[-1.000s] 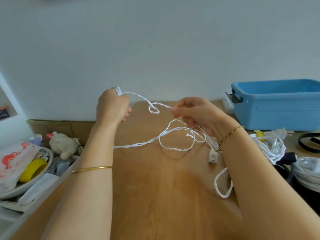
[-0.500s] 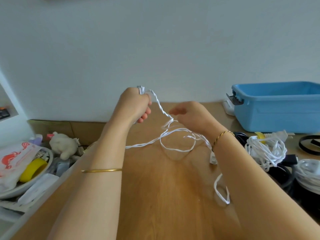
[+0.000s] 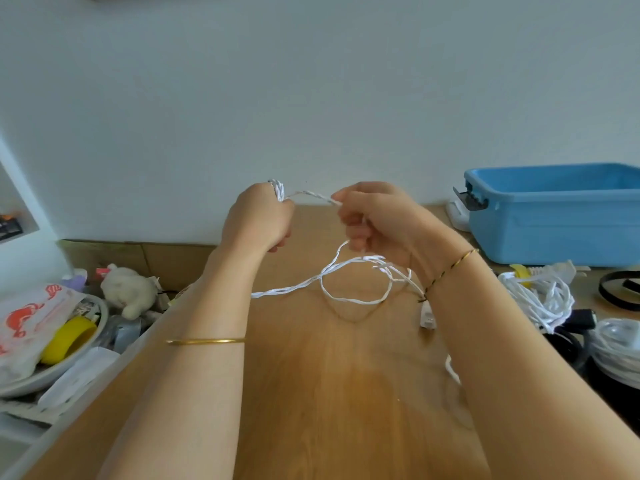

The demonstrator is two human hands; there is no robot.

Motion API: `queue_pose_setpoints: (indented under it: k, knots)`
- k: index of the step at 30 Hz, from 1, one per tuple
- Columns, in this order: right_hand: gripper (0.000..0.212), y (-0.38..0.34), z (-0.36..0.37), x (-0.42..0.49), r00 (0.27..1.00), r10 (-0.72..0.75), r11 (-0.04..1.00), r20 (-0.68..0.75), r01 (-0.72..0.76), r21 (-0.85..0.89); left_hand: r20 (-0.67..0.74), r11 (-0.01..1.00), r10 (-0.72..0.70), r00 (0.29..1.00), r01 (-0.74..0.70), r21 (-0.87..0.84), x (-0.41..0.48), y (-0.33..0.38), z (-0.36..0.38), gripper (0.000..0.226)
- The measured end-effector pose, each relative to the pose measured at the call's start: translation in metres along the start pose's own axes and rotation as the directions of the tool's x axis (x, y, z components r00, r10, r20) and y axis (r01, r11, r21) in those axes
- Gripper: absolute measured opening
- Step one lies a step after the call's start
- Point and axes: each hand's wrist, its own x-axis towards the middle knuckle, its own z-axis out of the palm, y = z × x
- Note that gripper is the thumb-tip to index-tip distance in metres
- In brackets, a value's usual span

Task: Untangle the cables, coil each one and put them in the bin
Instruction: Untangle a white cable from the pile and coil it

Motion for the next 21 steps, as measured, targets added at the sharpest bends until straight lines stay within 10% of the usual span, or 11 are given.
queue_pose_setpoints:
  k: [4,9,15,18,21]
  knots:
    - [0.019,0.001,-0.021,0.007,0.944,-0.21,0.977,-0.253,0.213,-0.016,0.376,0.988,-0.068,0.924,0.115,-0.104,-0.01,0.006,-0.009,0.011]
    - [0.014,0.011,-0.043,0.009,0.887,-0.219,0.962,-0.406,0.266,0.063,0.748,0.909,0.168,0.642,0.192,-0.37,-0.022,0.011,-0.021,0.021]
    - [0.014,0.029,-0.034,0.019,0.924,-0.153,0.979,-0.351,0.19,0.074,0.709,0.375,0.658,0.255,0.705,-0.602,-0.005,0.004,-0.014,0.031]
    - [0.016,0.038,-0.024,0.021,0.956,-0.111,0.993,-0.27,0.118,0.008,0.618,0.117,0.736,0.275,0.848,-0.517,0.005,0.002,-0.008,0.032]
    - [0.017,0.041,-0.014,0.018,0.986,-0.109,0.986,-0.129,0.091,-0.14,0.565,-0.114,0.667,0.487,0.815,-0.568,0.008,0.003,-0.004,0.031]
